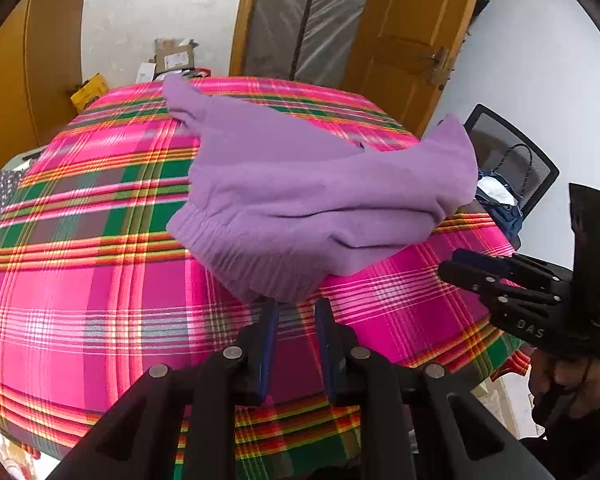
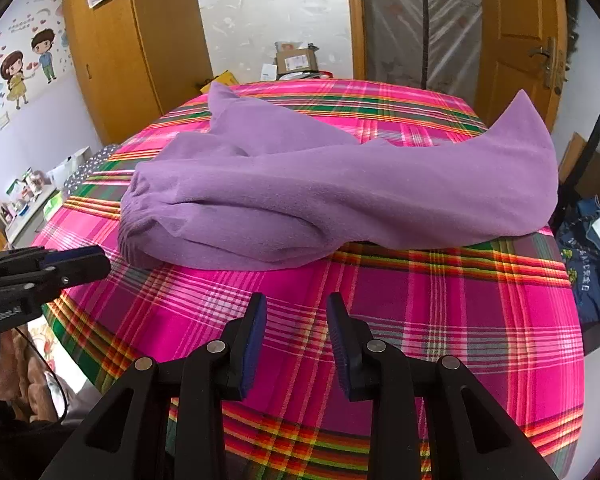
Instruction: Fold clothes
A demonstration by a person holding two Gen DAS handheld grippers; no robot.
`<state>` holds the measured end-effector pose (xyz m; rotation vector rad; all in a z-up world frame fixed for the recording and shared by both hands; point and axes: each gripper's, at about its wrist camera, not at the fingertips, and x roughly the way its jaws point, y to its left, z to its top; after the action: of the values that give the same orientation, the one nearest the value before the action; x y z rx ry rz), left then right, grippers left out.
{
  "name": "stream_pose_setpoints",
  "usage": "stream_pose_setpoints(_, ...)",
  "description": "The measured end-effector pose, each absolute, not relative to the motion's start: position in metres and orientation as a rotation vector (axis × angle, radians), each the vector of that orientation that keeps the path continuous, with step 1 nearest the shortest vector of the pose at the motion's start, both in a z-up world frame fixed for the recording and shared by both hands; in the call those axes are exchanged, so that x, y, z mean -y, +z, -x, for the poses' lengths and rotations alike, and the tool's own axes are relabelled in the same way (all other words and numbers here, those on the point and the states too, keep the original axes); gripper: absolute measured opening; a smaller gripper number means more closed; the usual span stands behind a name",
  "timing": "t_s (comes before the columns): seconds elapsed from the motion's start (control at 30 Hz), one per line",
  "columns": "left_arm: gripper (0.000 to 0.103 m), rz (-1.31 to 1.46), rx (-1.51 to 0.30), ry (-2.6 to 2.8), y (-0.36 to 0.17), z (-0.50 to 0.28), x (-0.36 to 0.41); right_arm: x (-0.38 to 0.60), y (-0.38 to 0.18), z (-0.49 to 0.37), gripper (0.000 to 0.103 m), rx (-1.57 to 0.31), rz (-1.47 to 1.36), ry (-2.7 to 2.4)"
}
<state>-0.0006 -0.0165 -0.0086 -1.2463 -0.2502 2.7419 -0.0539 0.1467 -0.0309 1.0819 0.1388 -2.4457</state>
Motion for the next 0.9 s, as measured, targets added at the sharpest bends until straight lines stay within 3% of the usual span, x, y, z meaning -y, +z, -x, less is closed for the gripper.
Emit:
stream_pose_setpoints(0.53,0.019,1.333,0.236,2.759,-0.015,0.003,0.017,-0.147,-0.025,0.049,0.032,-0.131,-1.043,-2.439)
stream_pose_setpoints(0.9,0.019,1.247,0.286,2.814,-0.007,0.002,0.028,-0.146,-0.021,0.050,0.032,-0.107,-1.040,-2.431)
